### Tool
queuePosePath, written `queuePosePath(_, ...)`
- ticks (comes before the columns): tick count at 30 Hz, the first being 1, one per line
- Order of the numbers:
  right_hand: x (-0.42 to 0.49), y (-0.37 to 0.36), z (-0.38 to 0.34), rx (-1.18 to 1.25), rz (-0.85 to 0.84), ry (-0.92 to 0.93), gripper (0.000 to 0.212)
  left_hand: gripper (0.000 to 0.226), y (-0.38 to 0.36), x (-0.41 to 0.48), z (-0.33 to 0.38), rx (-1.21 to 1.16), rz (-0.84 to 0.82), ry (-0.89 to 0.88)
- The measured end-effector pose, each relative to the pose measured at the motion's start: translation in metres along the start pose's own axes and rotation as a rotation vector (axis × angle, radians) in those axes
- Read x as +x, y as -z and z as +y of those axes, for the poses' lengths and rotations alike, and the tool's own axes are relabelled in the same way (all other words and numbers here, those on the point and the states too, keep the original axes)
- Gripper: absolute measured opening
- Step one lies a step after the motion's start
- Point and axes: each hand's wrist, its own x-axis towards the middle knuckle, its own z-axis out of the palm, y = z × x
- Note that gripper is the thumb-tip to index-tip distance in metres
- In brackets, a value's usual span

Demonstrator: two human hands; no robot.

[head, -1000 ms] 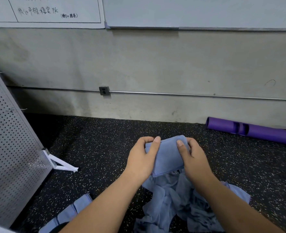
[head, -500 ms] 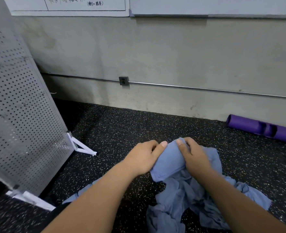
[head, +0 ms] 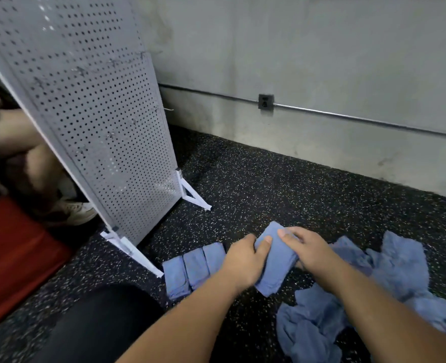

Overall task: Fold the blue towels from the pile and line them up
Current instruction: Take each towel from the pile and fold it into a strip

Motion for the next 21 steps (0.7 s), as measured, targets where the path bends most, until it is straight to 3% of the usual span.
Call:
queuePosePath(5,0.024,-0.038,0.019,-0.084,-0.024,-0.080,0.024,0.047,-0.002,-0.009,-0.043,-0.148,0.001,0.116)
queuePosePath(11,0.040,-0.082,0.034,0.125,-0.152,-0.262,0.023,0.039,0.002,-0.004,-0.076,-0.319,0.171,0.316)
queuePosePath(16,0.067,-0.098,0.056,-0.063,-0.068,-0.157,0.050,0.049,-0.007,0.010,-0.102,-0.341,0.102,0.335)
queuePosePath(21,0.093,-0.110,0.071,-0.163,-0.067,-0.127,0.046,0.058,-0.028,0.033,-0.135,-0.424,0.103,0.360)
